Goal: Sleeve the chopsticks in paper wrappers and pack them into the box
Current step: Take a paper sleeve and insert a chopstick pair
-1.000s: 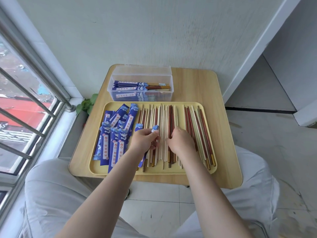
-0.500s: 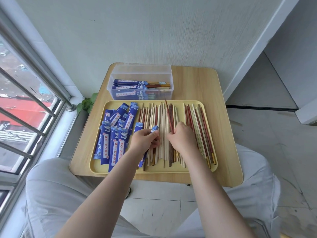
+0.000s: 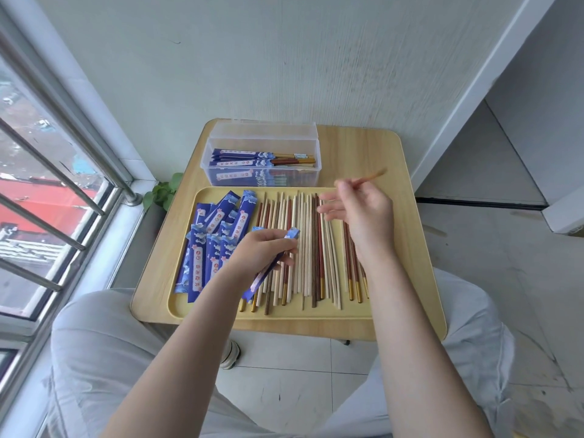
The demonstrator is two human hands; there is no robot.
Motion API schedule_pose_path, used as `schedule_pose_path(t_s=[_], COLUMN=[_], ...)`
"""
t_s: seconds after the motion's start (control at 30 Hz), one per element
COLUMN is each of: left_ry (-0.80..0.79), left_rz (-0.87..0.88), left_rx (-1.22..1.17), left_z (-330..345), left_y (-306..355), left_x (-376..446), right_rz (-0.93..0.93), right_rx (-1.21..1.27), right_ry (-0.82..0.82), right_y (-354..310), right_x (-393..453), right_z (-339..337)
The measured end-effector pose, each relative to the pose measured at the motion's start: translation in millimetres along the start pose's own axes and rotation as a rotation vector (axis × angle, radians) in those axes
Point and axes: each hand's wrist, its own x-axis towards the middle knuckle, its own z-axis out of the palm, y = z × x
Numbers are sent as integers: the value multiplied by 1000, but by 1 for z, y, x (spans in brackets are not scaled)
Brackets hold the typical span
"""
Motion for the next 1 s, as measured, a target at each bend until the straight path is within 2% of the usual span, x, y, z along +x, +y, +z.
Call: schedule_pose_path(t_s=[0.07, 0.13, 0.27, 0.47, 0.57, 0.73, 0.87, 1.0], left_ry=[-33, -1, 124, 156, 108, 55, 55, 15], left_rz=[49, 124, 293, 308, 327, 300, 263, 176], left_rx=[56, 189, 487, 481, 462, 373, 325, 93], left_z=[-4, -6, -6, -7, -3, 11, 18, 16], left_y=[8, 13, 14, 5, 7, 15, 15, 1], left_x=[-2, 0, 1, 1, 0, -1, -1, 1], right_rz=[-57, -67, 65, 115, 137, 162, 306, 387], right_rx=[5, -11, 39, -49, -80, -211, -246, -229], right_ry=[107, 199, 337, 406, 330, 57, -171, -214], right_y=[0, 3, 9, 24, 24, 26, 37, 39], right_x=[3, 7, 9, 9, 7, -2, -7, -6], right_z=[-3, -4, -5, -8, -4, 11, 18, 14])
